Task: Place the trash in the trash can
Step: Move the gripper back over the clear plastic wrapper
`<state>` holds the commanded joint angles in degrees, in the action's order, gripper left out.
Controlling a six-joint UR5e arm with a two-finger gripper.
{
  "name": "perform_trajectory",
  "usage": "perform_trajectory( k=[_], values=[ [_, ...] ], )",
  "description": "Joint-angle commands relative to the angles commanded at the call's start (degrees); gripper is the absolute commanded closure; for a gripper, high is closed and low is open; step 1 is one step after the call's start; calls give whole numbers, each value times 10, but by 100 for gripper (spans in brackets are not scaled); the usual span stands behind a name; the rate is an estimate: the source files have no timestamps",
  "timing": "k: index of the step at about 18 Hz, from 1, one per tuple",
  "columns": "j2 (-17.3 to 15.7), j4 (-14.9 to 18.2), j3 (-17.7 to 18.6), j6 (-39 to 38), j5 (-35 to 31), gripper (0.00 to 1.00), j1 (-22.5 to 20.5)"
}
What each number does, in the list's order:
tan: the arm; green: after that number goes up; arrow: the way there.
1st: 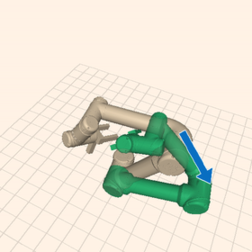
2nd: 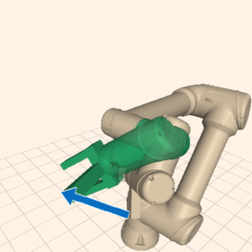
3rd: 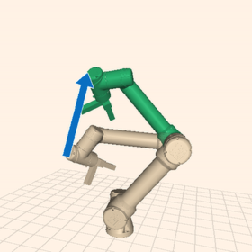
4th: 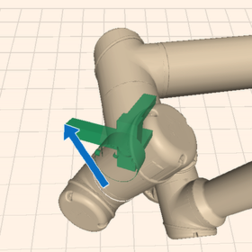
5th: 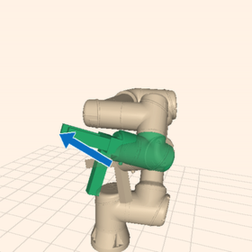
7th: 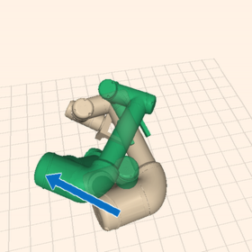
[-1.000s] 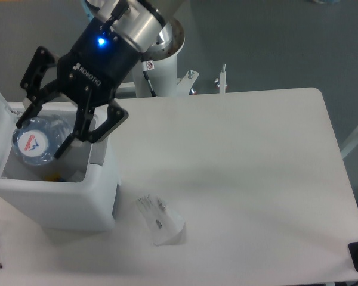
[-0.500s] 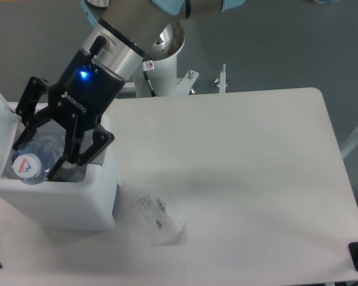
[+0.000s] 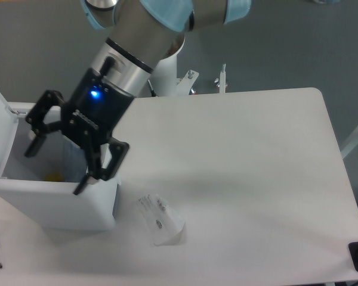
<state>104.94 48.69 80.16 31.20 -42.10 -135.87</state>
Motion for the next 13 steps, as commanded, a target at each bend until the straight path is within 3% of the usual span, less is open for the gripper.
perform_trajectory(
  k=[5, 9, 13],
  values=[
    [28, 3, 4, 1, -10, 0, -59],
    [53, 6, 14, -5, -118, 0, -80],
    [68, 11, 27, -11, -165, 0, -82]
  ],
)
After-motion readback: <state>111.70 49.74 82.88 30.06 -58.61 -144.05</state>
